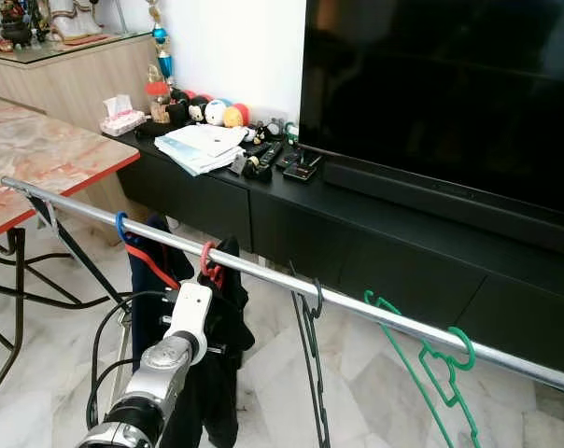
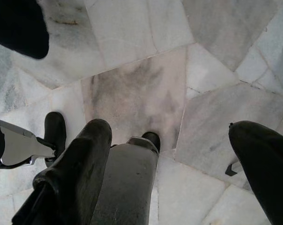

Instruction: Hang hanger

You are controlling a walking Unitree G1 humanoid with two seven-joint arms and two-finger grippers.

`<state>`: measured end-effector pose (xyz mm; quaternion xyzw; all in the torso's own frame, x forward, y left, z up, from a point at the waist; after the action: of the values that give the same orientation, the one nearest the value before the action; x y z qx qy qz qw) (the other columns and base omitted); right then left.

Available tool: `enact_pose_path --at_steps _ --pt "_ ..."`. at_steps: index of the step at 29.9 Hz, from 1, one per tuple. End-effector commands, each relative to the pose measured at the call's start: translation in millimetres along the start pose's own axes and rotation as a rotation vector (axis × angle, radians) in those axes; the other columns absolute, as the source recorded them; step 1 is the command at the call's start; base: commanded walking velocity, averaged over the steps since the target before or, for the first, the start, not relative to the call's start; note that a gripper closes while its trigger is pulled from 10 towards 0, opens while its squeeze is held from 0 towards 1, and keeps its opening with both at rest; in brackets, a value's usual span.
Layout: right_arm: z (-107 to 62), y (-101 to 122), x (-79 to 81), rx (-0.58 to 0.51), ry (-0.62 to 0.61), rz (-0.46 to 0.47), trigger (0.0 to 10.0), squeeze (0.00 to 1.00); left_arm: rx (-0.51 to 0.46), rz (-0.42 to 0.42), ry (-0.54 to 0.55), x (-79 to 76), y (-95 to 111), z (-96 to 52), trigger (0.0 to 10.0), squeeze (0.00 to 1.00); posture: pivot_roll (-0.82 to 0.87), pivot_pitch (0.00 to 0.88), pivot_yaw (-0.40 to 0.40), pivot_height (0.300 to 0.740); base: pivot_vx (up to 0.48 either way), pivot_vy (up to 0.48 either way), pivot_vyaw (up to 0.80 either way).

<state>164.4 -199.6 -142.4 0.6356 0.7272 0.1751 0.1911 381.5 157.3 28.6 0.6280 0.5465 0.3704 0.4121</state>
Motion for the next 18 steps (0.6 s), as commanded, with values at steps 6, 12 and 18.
enact_pose_path --at_steps 6,12,18 --pt "0.0 0 0.3 0.004 0.003 -0.003 10.0 0.0 0.012 -0.041 -0.025 -4.2 -12 -3.0 10.0 0.91 -0.11 0.0 0.02 0.74 0.0 0.0 0.0" --pt "0.0 -1 1.0 0.003 0.005 -0.003 10.0 0.0 -0.105 -0.04 -0.035 -10.6 1 -8.3 10.0 1.0 -0.11 0.0 0.025 0.74 0.0 0.0 0.0" --pt "0.0 -1 1.6 0.003 0.006 -0.002 10.0 0.0 -0.271 -0.015 -0.064 -23.4 16 -28.2 10.0 1.0 -0.11 0.0 0.029 0.74 0.0 0.0 0.0"
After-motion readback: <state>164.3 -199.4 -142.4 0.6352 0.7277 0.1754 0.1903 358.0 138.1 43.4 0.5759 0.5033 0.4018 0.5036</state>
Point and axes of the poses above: a point about 5 cm out from each wrist's last joint towards the gripper, its own z axis pointing out of the wrist towards the gripper, its own y axis along the axis of the wrist's last joint, x = y × z, the point moved 5 cm from there along z, pointing out of the wrist towards the gripper, and after that the axes turned 4 degrees about -z, right-handed, at the moved point
